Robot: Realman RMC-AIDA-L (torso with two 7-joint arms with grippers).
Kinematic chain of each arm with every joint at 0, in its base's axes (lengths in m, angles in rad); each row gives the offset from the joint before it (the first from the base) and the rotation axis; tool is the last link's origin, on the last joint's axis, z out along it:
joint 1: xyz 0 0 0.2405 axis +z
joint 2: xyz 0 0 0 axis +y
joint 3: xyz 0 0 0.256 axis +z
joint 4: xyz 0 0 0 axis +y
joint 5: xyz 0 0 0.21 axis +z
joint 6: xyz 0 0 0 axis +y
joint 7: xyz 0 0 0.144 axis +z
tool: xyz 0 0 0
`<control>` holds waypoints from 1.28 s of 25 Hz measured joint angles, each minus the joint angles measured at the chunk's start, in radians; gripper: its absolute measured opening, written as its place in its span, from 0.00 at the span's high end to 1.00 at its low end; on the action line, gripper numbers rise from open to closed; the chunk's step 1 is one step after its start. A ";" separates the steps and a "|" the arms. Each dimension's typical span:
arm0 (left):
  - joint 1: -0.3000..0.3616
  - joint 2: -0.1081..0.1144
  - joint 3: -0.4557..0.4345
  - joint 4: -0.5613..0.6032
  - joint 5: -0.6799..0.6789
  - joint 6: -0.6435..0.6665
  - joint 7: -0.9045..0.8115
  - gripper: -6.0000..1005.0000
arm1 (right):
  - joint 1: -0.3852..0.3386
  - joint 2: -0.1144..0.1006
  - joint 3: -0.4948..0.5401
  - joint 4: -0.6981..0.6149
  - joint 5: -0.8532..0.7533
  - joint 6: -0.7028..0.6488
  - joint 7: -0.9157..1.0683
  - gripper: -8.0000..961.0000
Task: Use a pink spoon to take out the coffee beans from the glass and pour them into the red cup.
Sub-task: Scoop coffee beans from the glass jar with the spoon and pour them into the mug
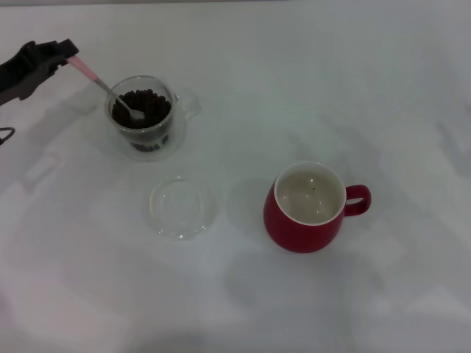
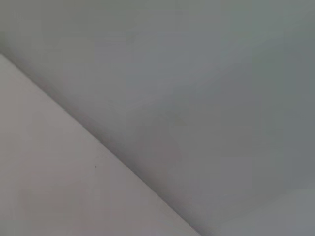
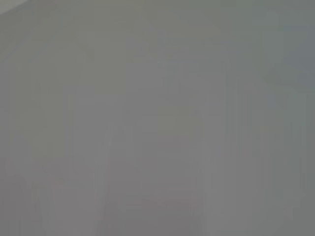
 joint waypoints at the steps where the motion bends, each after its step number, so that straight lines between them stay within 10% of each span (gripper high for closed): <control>1: 0.008 0.001 -0.006 -0.003 -0.011 0.002 -0.003 0.86 | 0.000 0.000 0.000 0.000 0.000 0.000 0.000 0.31; 32: 0.006 -0.005 0.001 0.003 -0.057 0.252 0.021 0.86 | 0.014 0.001 -0.013 -0.005 0.000 0.017 -0.007 0.31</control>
